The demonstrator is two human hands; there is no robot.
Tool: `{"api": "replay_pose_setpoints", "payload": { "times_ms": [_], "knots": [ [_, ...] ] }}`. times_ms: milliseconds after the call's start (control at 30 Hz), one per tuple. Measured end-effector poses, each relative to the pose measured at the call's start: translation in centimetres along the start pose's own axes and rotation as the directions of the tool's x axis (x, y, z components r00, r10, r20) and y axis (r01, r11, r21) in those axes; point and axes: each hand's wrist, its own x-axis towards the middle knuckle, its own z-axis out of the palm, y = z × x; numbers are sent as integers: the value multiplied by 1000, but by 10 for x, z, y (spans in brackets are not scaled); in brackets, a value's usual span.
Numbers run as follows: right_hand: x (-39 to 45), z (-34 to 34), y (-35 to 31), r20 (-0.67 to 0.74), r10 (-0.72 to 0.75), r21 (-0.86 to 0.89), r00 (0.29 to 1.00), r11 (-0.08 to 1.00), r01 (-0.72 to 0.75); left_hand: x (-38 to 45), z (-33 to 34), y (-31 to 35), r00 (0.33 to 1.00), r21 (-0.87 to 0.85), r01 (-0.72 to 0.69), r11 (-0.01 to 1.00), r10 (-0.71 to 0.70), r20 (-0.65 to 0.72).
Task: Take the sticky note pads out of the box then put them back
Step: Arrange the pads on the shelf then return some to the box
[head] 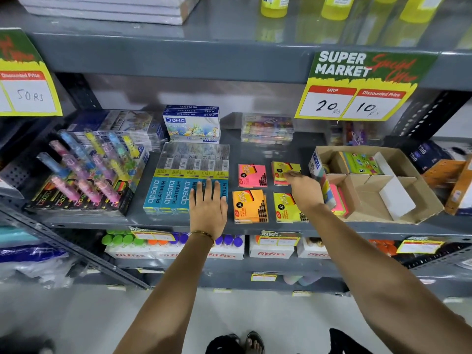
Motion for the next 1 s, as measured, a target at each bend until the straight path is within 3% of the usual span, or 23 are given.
{"api": "replay_pose_setpoints", "payload": {
  "times_ms": [167,333,500,667,767,867,1000],
  "knots": [
    [-40,0,-3,-405,-68,73,912,992,106,0,0,0,1000,10,-1,1000,1,14],
    [-85,22,0,-458,-200,22,866,972,235,0,-1,0,1000,16,-3,1000,3,25],
    [-100,27,-12,-390,-140,50,910,984,173,0,-3,1,1000,-2,0,1000,0,18],
    [-75,6,-21,-356,111,289,928,957,-3,0,-4,1,1000,4,0,1000,0,24],
    [-29,-6,-25,-111,336,403,935,876,-267,0,-3,1,1000,4,1,1000,-1,30],
    [11,-4,-30,153,404,340,902,835,-432,1,0,-1,1000,-1,1,1000,-1,25],
    [33,7,-32,246,422,299,873,823,-482,2,5,-2,1000,-22,15,1000,-15,17]
  ]
}}
